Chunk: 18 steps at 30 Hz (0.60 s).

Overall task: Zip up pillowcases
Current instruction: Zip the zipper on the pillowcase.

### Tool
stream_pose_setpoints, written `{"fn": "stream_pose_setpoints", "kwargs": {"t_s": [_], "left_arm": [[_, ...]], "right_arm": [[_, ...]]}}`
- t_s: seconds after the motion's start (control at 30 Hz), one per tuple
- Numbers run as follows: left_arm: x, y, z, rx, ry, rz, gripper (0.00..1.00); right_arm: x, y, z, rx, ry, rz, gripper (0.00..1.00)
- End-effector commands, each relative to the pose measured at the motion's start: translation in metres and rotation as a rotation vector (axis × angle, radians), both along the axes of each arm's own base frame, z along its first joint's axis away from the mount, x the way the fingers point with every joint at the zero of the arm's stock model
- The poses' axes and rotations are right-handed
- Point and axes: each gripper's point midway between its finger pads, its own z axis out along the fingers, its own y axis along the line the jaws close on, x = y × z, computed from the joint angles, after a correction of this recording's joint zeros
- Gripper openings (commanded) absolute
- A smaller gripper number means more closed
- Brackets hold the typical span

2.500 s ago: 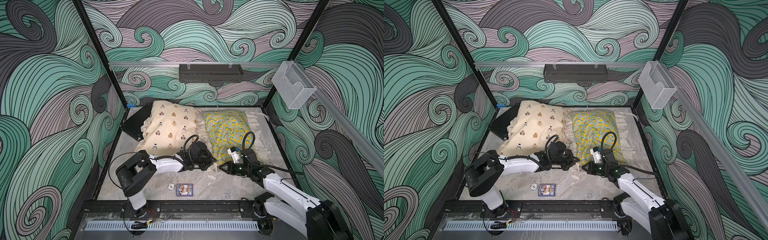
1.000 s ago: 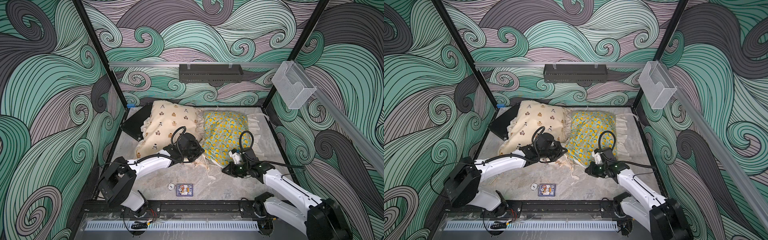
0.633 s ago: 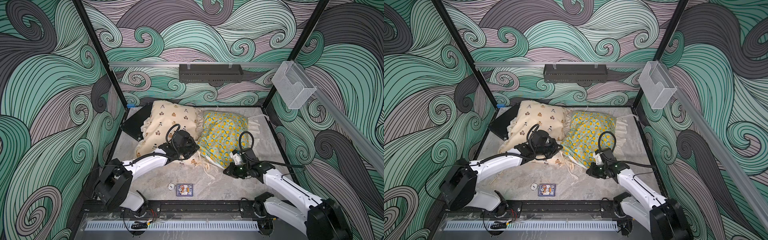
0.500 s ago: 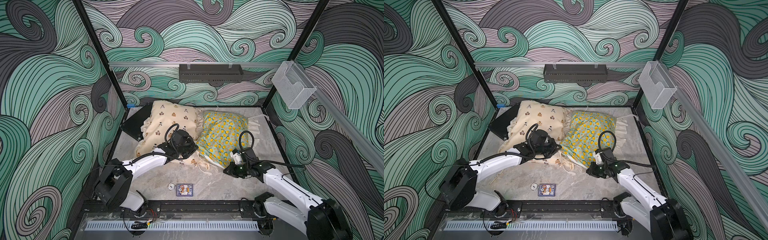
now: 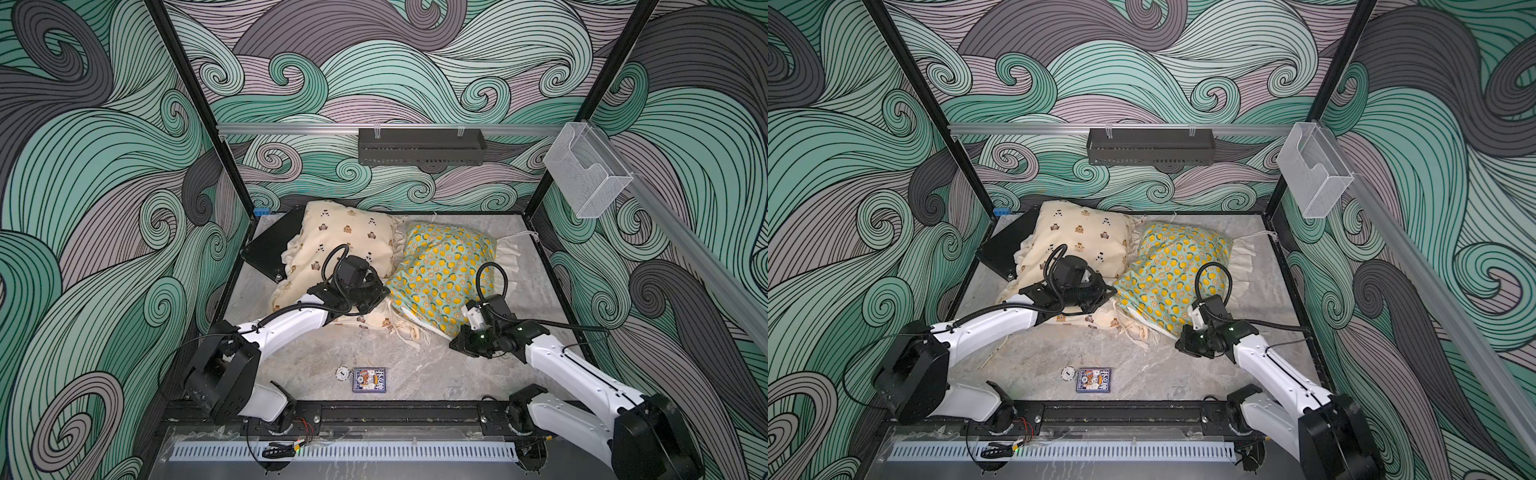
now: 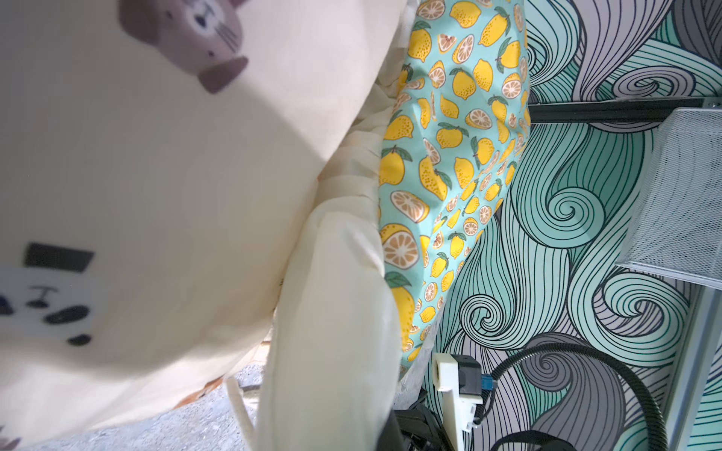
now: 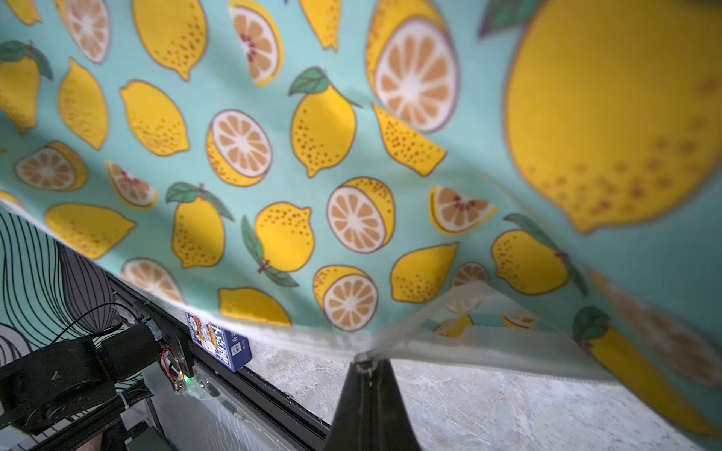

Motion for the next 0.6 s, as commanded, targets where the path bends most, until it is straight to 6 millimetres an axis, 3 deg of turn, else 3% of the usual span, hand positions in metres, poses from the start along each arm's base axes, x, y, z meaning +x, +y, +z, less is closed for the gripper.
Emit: {"fn": "stream_pose_setpoints", "kwargs": {"t_s": [0.0, 0.47, 0.57], "left_arm": [[0.006, 0.011, 0.005, 0.016, -0.024, 0.016, 0.00], [0.013, 0.025, 0.001, 0.020, -0.012, 0.014, 0.00], [0.015, 0.026, -0.009, 0.025, 0.013, 0.004, 0.00]], "right_arm": [[-0.004, -0.007, -0.002, -0.047, 0.019, 0.003, 0.00], [-0.005, -0.021, -0.005, -0.123, 0.020, -0.023, 0.00], [-0.006, -0.028, -0.007, -0.152, 0.020, -0.041, 0.00]]}}
